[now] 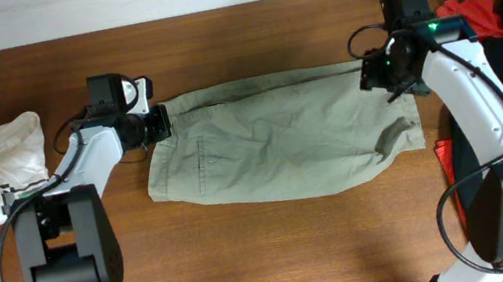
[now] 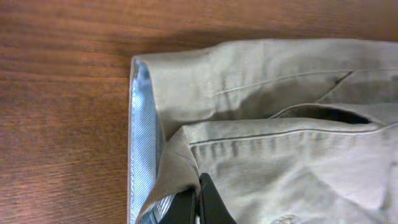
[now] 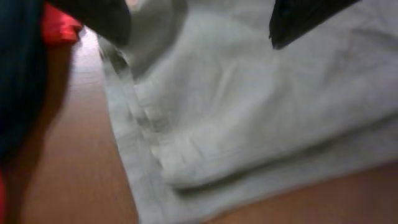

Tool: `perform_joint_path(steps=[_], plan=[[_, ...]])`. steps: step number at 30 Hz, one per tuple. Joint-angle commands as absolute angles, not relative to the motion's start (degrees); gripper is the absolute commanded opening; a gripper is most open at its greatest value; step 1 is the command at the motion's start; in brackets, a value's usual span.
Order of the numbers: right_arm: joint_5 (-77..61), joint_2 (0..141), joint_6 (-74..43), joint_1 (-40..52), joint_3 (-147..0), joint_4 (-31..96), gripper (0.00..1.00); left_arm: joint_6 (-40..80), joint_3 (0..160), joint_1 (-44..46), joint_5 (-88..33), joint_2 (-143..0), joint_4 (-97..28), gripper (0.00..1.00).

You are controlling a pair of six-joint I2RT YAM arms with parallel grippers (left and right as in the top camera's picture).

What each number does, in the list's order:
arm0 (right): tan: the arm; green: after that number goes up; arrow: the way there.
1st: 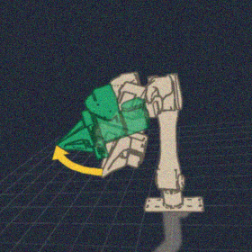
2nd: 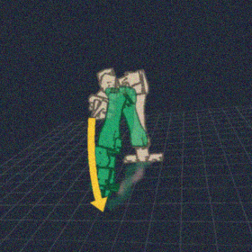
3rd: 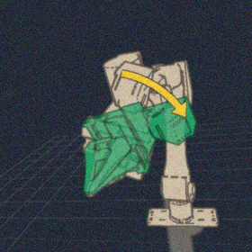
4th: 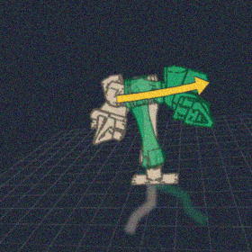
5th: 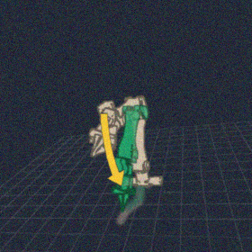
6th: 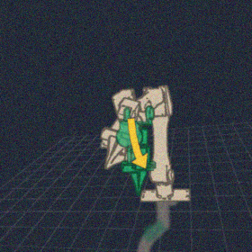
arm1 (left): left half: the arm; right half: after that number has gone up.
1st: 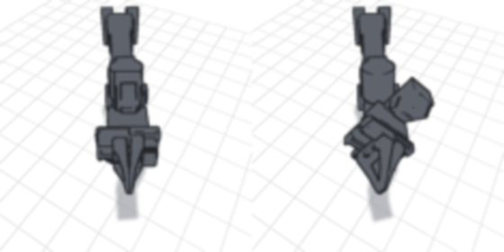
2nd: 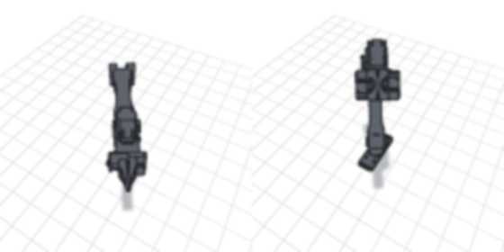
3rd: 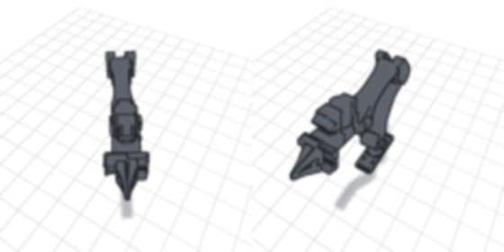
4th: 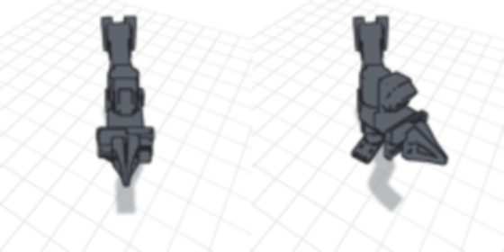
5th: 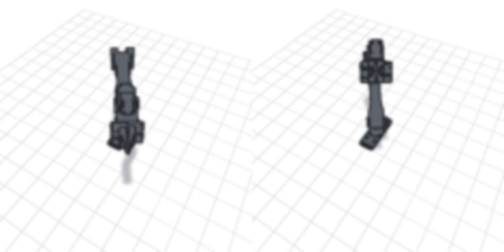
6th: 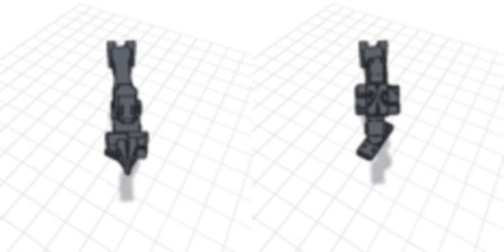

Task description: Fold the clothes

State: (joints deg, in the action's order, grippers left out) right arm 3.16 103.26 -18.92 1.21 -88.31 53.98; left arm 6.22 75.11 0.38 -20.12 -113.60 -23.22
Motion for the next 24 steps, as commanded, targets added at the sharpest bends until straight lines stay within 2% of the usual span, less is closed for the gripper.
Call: perform_joint_path(steps=[1,7,14,15,16,17,18,22,24], plan=[[-1.7,108.6,-18.0,-1.4,-88.4,47.7,0.77,5.7,76.2,-0.2,-21.9,-108.6,-24.9,0.00],[-2.4,116.7,-19.1,-3.9,-88.4,31.8,0.74,5.7,76.2,-0.2,-21.9,-108.6,-26.7,0.00],[-0.8,122.2,-19.1,-4.0,-88.4,31.7,0.73,5.7,76.2,-0.2,-21.9,-108.6,-26.7,0.00],[-0.8,122.2,-19.1,-4.2,-88.4,31.7,0.70,5.7,76.2,-0.2,-21.9,-108.6,-26.7,0.00],[-0.8,122.2,-19.1,-4.3,-88.4,31.4,0.54,5.7,76.2,-0.2,-21.9,-108.6,-26.7,0.00],[-0.8,122.2,-19.1,-4.3,-88.4,31.5,0.14,5.7,76.2,-0.2,-21.9,-108.6,-26.6,0.01],[-0.9,121.8,-19.1,-4.5,-88.7,32.9,0.04,5.7,76.2,-0.2,-21.9,-108.6,-26.6,0.00],[2.1,113.8,-18.9,-8.0,-97.5,44.5,0.04,5.7,76.2,-0.2,-21.9,-105.2,-26.4,0.01],[2.2,109.9,-18.7,-9.9,-102.1,45.9,0.04,5.7,76.2,-0.1,-21.9,-103.0,-24.3,0.00]])
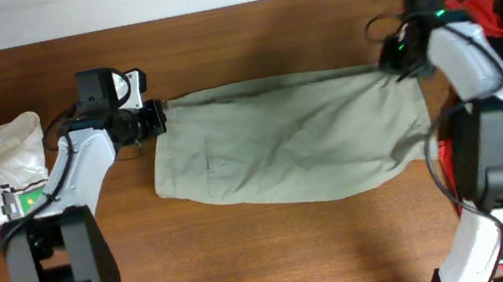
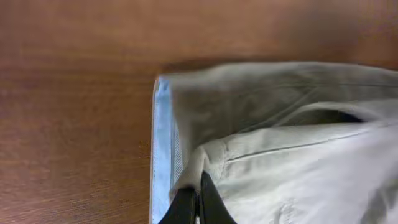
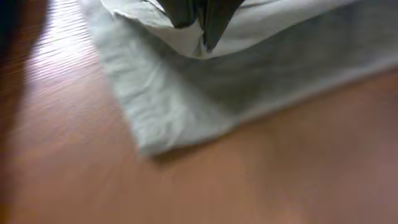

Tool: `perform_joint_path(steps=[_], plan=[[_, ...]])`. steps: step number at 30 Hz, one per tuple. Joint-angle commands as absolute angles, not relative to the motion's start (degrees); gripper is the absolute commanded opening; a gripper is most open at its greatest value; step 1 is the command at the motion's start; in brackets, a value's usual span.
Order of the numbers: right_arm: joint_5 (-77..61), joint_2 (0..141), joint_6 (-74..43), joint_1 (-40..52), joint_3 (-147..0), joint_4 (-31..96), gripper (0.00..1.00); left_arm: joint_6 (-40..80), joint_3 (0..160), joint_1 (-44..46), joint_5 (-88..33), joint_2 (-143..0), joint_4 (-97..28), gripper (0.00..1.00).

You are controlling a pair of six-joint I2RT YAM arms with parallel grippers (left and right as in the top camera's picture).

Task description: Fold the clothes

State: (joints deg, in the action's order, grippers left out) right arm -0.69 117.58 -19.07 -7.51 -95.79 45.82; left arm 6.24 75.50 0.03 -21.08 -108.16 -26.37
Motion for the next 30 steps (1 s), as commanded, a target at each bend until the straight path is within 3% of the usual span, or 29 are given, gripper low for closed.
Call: perform_joint_path(steps=[1,6,12,18,20,21,22,23,24,30], plan=[[2.2,109.0,-18.2,-10.3,-104.1,45.9,0.04,5.7,76.2,0.1,-21.9,-102.8,-23.2,0.00],[2.5,108.3,-17.3,-10.5,-105.7,48.3,0.04,7.0,76.2,1.1,-23.3,-102.8,-20.1,0.01],[3.7,103.0,-16.6,-12.5,-106.1,45.0,0.04,8.3,76.2,1.1,-31.1,-101.4,-7.7,0.00],[3.7,114.1,-15.9,-12.4,-106.1,34.8,0.05,8.1,76.2,6.1,-14.1,-109.3,3.1,0.01],[3.4,117.7,-15.9,-12.4,-106.1,33.6,0.29,8.1,76.2,6.1,-13.8,-113.4,4.3,0.24],[3.1,119.0,-15.8,-12.4,-106.1,34.0,0.68,8.1,76.2,6.0,-12.4,-115.5,3.7,0.43],[3.1,119.2,-15.7,-12.4,-106.1,35.4,0.84,8.1,76.2,5.7,-12.4,-116.1,2.1,0.62],[3.0,119.1,-15.2,-12.4,-106.1,36.4,0.86,8.1,76.2,5.4,-12.4,-116.0,1.0,0.75],[2.7,118.4,-15.1,-12.4,-106.1,39.1,0.96,8.1,76.2,4.6,-12.4,-114.8,-1.7,0.87],[-14.3,117.1,-11.1,-11.6,-106.1,46.1,0.93,8.1,76.2,3.9,-18.0,-110.0,-17.3,0.87]])
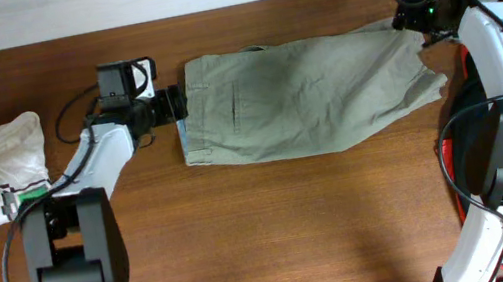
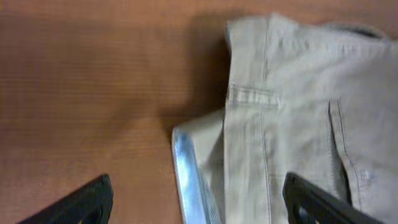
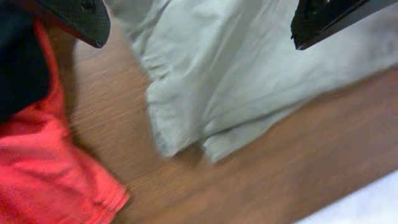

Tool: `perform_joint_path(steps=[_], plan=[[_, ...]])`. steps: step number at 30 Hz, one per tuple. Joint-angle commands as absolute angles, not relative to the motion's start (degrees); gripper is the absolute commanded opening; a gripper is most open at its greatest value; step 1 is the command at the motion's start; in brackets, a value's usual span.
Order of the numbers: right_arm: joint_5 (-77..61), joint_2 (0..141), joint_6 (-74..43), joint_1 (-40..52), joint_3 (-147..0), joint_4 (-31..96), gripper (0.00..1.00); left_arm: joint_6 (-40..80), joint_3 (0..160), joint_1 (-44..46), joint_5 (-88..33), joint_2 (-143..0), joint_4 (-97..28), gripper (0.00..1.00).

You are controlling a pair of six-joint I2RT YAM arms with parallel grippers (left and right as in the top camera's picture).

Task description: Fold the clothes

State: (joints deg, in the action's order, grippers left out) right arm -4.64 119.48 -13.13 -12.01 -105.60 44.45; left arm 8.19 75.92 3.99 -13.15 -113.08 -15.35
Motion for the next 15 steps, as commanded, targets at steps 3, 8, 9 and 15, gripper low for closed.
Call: perform_joint_path(steps=[3,8,9,15], plan=[[-14.4,117.1,-10.7,-8.9,-106.1,49.8,0.93,8.3,76.2,4.5,-21.6,-110.0,-14.3,0.87],[-10.5,117.1,-10.7,-7.9,-106.1,58.7,0.93,8.3,76.2,4.7,-21.6,-110.0,-15.1,0.74],[-9.1,117.1,-10.7,-7.9,-106.1,60.5,0.93,8.3,76.1,4.7,-21.6,-110.0,-16.5,0.72],[-6.8,117.1,-10.7,-7.9,-106.1,71.2,0.94,9.8,76.0,7.7,-21.9,-112.8,-27.3,0.64]])
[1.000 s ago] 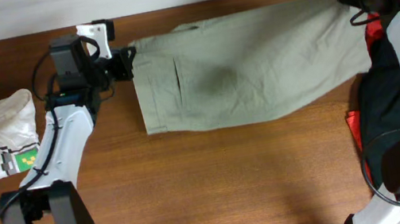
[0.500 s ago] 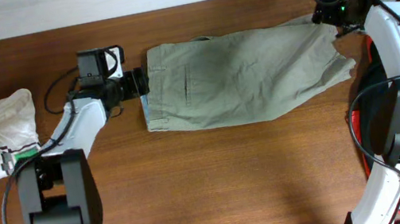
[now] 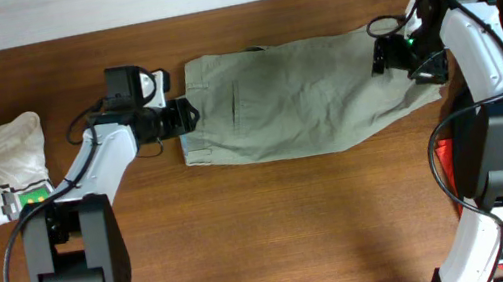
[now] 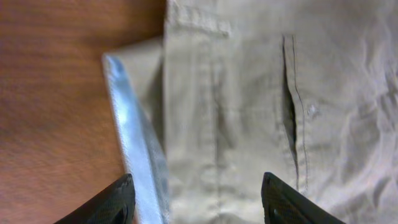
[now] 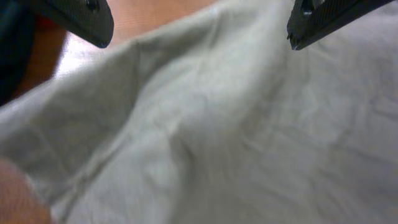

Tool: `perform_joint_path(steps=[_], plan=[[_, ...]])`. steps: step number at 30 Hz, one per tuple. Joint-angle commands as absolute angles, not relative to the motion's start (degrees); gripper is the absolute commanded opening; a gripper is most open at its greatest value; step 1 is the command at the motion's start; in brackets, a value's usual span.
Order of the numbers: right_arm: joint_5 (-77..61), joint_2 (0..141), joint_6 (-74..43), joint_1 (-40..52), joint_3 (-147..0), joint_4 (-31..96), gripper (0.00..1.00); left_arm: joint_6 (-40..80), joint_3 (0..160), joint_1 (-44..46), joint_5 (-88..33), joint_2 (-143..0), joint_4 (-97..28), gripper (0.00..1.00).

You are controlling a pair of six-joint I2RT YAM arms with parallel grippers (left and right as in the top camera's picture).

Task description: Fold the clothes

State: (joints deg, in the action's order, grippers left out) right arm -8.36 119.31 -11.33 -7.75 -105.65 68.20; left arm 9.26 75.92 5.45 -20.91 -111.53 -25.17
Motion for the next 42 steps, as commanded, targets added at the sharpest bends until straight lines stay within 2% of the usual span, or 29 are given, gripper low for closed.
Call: perform_joint_path(steps=[1,2,4,7,11,17,19,22,25,26,27,28,30,33,36,40,41,42], plan=[[-6.8,117.1,-10.7,-7.9,-106.1,72.9,0.94,9.8,76.0,8.5,-21.9,-113.4,-28.4,0.63],[-6.7,117.1,-10.7,-7.9,-106.1,74.4,0.94,9.8,76.0,9.0,-21.9,-113.6,-29.1,0.61],[-5.3,117.1,-10.7,-7.9,-106.1,78.7,0.95,9.8,76.0,10.3,-21.9,-113.8,-30.2,0.51],[-3.2,117.1,-10.7,-7.9,-106.1,81.6,0.95,9.8,76.0,10.7,-19.1,-113.8,-31.1,0.50],[-2.9,117.1,-9.6,-7.9,-106.1,82.5,0.97,9.8,77.6,8.4,-17.3,-113.8,-30.1,0.67],[-2.9,117.1,-9.6,-7.9,-106.1,82.5,0.97,12.4,78.7,5.8,-17.1,-113.8,-33.8,0.68],[-2.9,117.1,-9.6,-7.9,-106.1,82.6,0.97,12.4,78.6,6.9,-17.4,-114.1,-35.1,0.57],[-2.9,117.1,-9.6,-7.9,-106.1,83.7,0.97,12.4,78.6,9.8,-17.8,-116.9,-35.3,0.53],[-2.9,117.1,-9.6,-7.9,-106.1,83.9,0.97,12.4,78.8,10.0,-21.2,-117.1,-32.4,0.44],[-2.9,117.1,-9.6,-7.9,-106.1,83.9,0.97,12.4,78.8,9.8,-21.7,-117.1,-32.0,0.36],[-2.9,117.1,-9.6,-7.9,-106.1,83.9,0.97,12.4,78.8,9.6,-21.7,-117.1,-32.2,0.24],[-2.9,117.1,-9.6,-7.9,-106.1,83.9,0.97,12.4,78.8,9.5,-21.7,-117.1,-33.3,0.01],[-2.4,117.1,-9.6,-7.9,-106.1,84.1,0.97,12.4,79.2,8.9,-23.5,-115.9,-38.8,0.00],[0.8,117.1,-9.6,-7.9,-106.1,86.4,0.97,12.4,80.0,6.5,-29.1,-108.8,-53.9,0.00],[0.9,117.2,-9.6,-7.9,-106.1,90.5,0.97,12.4,79.9,6.0,-19.9,-101.7,-65.2,0.01],[1.0,117.2,-9.6,-7.9,-106.1,94.4,0.97,12.4,78.1,6.1,-19.2,-101.6,-73.4,0.05],[1.2,117.2,-9.6,-7.9,-106.1,95.3,0.97,12.4,77.2,6.3,-19.2,-101.6,-74.1,0.11],[2.1,117.2,-9.6,-7.9,-106.1,96.4,0.97,12.4,76.1,6.5,-19.2,-101.6,-74.7,0.44]])
